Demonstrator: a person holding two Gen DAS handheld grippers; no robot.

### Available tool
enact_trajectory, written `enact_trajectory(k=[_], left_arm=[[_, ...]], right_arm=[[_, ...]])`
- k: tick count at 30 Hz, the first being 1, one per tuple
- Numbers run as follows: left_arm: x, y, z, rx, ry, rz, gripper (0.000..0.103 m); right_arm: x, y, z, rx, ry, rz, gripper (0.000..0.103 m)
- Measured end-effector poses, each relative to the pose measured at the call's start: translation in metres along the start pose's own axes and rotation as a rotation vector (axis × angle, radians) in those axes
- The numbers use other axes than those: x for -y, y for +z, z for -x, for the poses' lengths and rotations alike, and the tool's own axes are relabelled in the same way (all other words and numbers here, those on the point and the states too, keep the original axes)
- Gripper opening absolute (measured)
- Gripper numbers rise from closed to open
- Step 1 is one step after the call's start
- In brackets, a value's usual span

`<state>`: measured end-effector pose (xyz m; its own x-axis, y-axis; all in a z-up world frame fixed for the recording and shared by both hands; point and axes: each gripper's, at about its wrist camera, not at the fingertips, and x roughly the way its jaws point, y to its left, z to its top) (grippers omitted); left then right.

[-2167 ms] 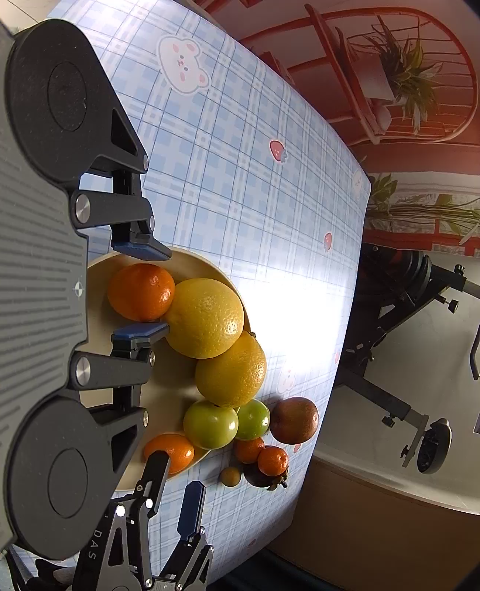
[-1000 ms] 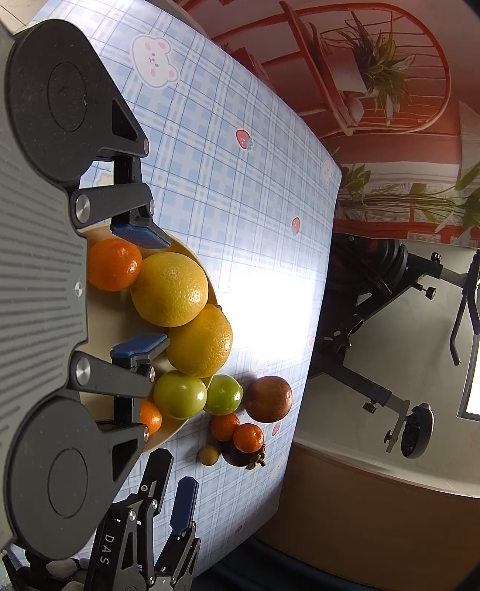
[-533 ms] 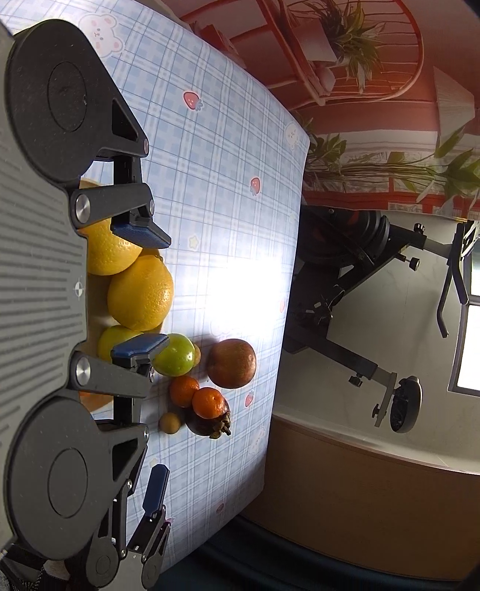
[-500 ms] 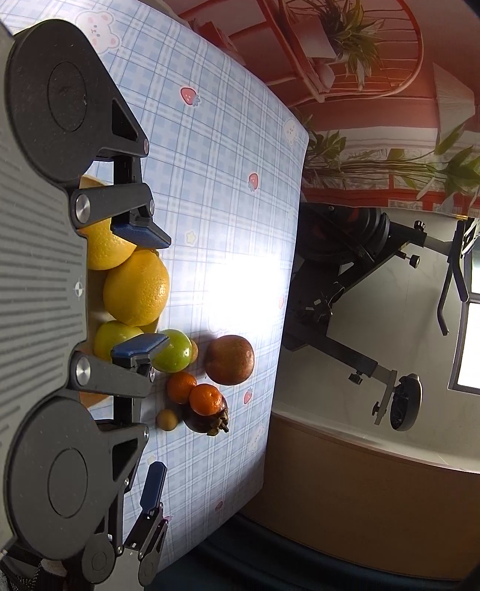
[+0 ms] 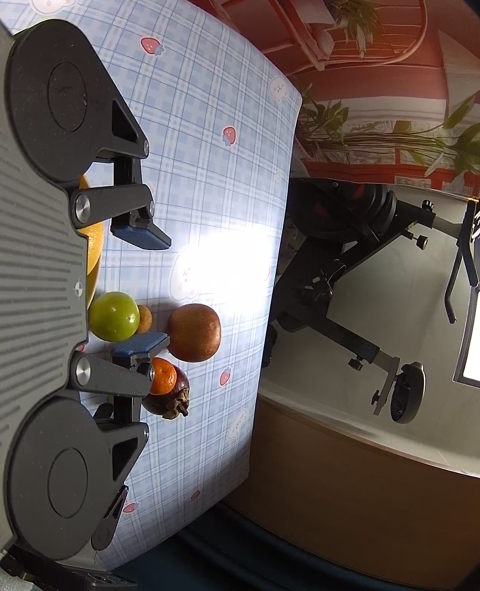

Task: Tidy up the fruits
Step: 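Move the left tool and the right tool to small brown kiwis in the pile, then close the left tool on a brown kiwi while the right tool grasps another kiwi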

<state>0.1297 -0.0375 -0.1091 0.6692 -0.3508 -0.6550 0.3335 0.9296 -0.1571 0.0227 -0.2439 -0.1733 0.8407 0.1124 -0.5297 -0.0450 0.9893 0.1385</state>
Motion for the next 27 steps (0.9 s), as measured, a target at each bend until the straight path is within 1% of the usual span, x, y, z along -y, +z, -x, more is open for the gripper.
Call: enact_trajectory(k=[5,8,10,15,21,22,24,27], left_arm=[[-0.003,0.009,-0.021,-0.040,-0.021,0.020,0.051],[-0.006,0.011,-0.034,-0.080,-0.044,0.050,0.047],[-0.007,0.010,-0.042,-0.108,-0.051,0.068,0.047],[-0.007,0.012,-0.067,-0.172,-0.070,0.100,0.046],[-0.001,0.009,-0.088,-0.222,-0.072,0.104,0.046],[0.001,0.009,-0.090,-0.226,-0.076,0.102,0.046],[0.003,0.008,-0.096,-0.241,-0.088,0.096,0.046],[0.005,0.006,-0.101,-0.259,-0.094,0.092,0.046]], right_arm=[[0.000,0.000,-0.013,-0.012,0.014,0.011,0.039],[-0.002,0.002,-0.018,-0.021,0.021,0.030,0.039],[-0.003,0.001,-0.020,-0.031,0.027,0.037,0.039],[0.001,0.002,-0.024,-0.038,0.025,0.011,0.037],[0.004,0.005,-0.031,-0.072,0.028,-0.005,0.037],[0.005,0.005,-0.032,-0.074,0.030,-0.006,0.036],[0.006,0.006,-0.033,-0.077,0.031,-0.012,0.031],[0.007,0.005,-0.032,-0.074,0.035,-0.023,0.031]])
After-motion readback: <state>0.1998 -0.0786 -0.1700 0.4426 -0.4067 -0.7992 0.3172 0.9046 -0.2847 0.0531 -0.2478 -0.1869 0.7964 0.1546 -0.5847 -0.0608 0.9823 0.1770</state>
